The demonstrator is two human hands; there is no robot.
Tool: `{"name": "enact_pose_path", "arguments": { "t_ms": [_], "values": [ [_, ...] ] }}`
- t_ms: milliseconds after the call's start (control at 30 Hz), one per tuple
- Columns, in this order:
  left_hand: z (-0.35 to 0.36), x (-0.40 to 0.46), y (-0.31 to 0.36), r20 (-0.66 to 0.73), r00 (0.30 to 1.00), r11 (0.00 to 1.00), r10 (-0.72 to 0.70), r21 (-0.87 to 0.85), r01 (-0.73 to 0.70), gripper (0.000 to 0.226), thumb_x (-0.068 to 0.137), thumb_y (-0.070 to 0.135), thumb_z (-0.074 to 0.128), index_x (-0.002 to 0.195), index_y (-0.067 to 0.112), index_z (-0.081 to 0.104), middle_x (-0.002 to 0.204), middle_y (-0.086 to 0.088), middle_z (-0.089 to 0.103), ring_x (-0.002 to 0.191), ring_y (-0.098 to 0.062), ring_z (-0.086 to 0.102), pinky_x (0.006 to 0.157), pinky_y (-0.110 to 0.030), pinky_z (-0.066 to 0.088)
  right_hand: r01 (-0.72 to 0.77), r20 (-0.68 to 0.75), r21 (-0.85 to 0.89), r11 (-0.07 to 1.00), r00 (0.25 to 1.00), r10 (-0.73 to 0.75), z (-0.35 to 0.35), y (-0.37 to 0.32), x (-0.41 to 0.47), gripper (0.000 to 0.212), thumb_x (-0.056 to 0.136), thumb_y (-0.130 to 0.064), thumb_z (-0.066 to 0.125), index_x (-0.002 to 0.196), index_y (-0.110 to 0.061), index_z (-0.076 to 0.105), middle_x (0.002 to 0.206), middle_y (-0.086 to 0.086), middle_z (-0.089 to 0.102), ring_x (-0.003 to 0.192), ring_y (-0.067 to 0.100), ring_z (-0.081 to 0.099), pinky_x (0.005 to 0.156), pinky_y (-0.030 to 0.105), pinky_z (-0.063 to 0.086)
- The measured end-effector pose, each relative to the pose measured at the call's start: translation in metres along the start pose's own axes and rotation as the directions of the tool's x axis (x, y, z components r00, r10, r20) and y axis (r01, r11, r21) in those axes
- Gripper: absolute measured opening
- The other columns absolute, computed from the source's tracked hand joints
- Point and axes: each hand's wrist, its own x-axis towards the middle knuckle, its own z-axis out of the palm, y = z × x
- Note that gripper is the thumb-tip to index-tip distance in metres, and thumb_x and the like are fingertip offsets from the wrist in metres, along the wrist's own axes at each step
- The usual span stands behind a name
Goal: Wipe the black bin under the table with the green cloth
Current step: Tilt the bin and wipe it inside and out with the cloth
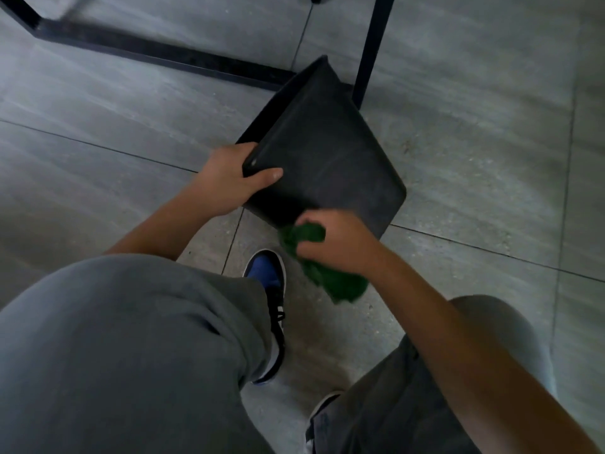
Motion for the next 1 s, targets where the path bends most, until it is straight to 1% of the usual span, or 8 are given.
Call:
{"name": "enact_pose_path", "arguments": {
  "t_ms": [133, 233, 400, 467, 600, 733, 900, 1000],
  "values": [
    [-0.002, 0.006, 0.007, 0.000, 1.000, 1.000, 0.017, -0.001, -0.017, 0.034, 0.095, 0.035, 0.072, 0.119, 0.012, 0.067, 0.103, -0.002, 0.070, 0.091, -0.014, 0.065, 0.076, -0.022, 0.054, -0.062, 0.135, 0.068, 0.996, 0.989, 0.053, -0.006, 0.025, -0.029, 0.024, 0.080, -0.028, 0.078, 0.101, -0.039, 0.071, 0.088, -0.019, 0.071, 0.082, -0.003, 0.067, 0.073, 0.018, 0.054],
    [-0.004, 0.008, 0.010, -0.007, 1.000, 0.999, 0.011, -0.046, -0.011, 0.033, 0.094, 0.034, 0.072, 0.117, 0.011, 0.066, 0.101, 0.000, 0.067, 0.089, -0.010, 0.064, 0.071, -0.010, 0.050, -0.108, 0.011, 0.219, 0.970, 0.994, 0.109, -0.032, 0.029, -0.027, 0.024, 0.078, -0.029, 0.073, 0.094, -0.046, 0.070, 0.085, -0.024, 0.072, 0.080, -0.007, 0.068, 0.062, 0.006, 0.046],
    [-0.021, 0.010, 0.019, 0.131, 0.991, 0.983, 0.026, -0.185, -0.001, 0.022, 0.094, 0.023, 0.074, 0.114, 0.019, 0.065, 0.104, 0.002, 0.073, 0.093, -0.010, 0.071, 0.083, -0.029, 0.060, -0.073, -0.190, 0.510, 0.857, 0.962, 0.195, -0.055, 0.041, -0.029, 0.023, 0.074, -0.024, 0.069, 0.094, -0.033, 0.075, 0.081, -0.011, 0.073, 0.077, 0.005, 0.070, 0.067, 0.017, 0.054],
    [-0.032, 0.011, 0.023, 0.246, 0.964, 0.973, 0.101, -0.227, -0.044, 0.030, 0.093, 0.019, 0.074, 0.118, 0.029, 0.063, 0.106, 0.016, 0.073, 0.099, -0.001, 0.070, 0.082, -0.017, 0.058, -0.060, -0.225, 0.587, 0.808, 0.946, 0.234, -0.058, 0.045, -0.029, 0.022, 0.074, -0.021, 0.068, 0.091, -0.032, 0.076, 0.078, -0.010, 0.073, 0.074, 0.005, 0.070, 0.064, 0.017, 0.053],
    [-0.035, 0.007, 0.029, 0.390, 0.914, 0.994, 0.112, -0.042, -0.103, 0.041, 0.097, 0.028, 0.070, 0.127, 0.048, 0.050, 0.106, 0.039, 0.060, 0.101, 0.026, 0.055, 0.078, 0.004, 0.041, -0.073, -0.245, 0.733, 0.676, 0.899, 0.363, -0.063, 0.049, -0.025, 0.022, 0.073, -0.021, 0.066, 0.090, -0.030, 0.078, 0.083, 0.002, 0.075, 0.079, 0.018, 0.073, 0.073, 0.032, 0.056],
    [-0.032, 0.001, 0.029, 0.333, 0.933, 0.991, 0.136, -0.051, -0.127, 0.024, 0.100, 0.027, 0.063, 0.108, 0.049, 0.055, 0.098, 0.040, 0.065, 0.097, 0.021, 0.060, 0.077, 0.002, 0.043, -0.028, -0.303, 0.783, 0.622, 0.855, 0.420, -0.064, 0.051, -0.026, 0.024, 0.073, -0.021, 0.067, 0.092, -0.029, 0.078, 0.086, 0.002, 0.076, 0.080, 0.019, 0.074, 0.070, 0.032, 0.058],
    [-0.031, 0.000, 0.043, 0.150, 0.967, 0.961, 0.206, -0.218, -0.171, 0.011, 0.102, 0.018, 0.063, 0.109, 0.027, 0.064, 0.095, 0.031, 0.071, 0.094, 0.016, 0.065, 0.077, -0.003, 0.047, 0.038, -0.442, 0.767, 0.641, 0.755, 0.484, -0.072, 0.051, -0.024, 0.016, 0.074, -0.024, 0.069, 0.085, -0.032, 0.077, 0.079, -0.004, 0.075, 0.074, 0.012, 0.072, 0.063, 0.026, 0.057],
    [-0.034, 0.001, 0.051, 0.150, 0.980, 0.936, 0.132, -0.345, -0.074, 0.014, 0.102, 0.020, 0.062, 0.114, 0.018, 0.068, 0.099, 0.020, 0.076, 0.097, 0.002, 0.071, 0.082, -0.015, 0.054, 0.018, -0.484, 0.755, 0.655, 0.689, 0.539, -0.072, 0.055, -0.021, 0.015, 0.072, -0.031, 0.070, 0.087, -0.034, 0.074, 0.082, -0.004, 0.075, 0.078, 0.015, 0.072, 0.069, 0.032, 0.058]
  ]
}}
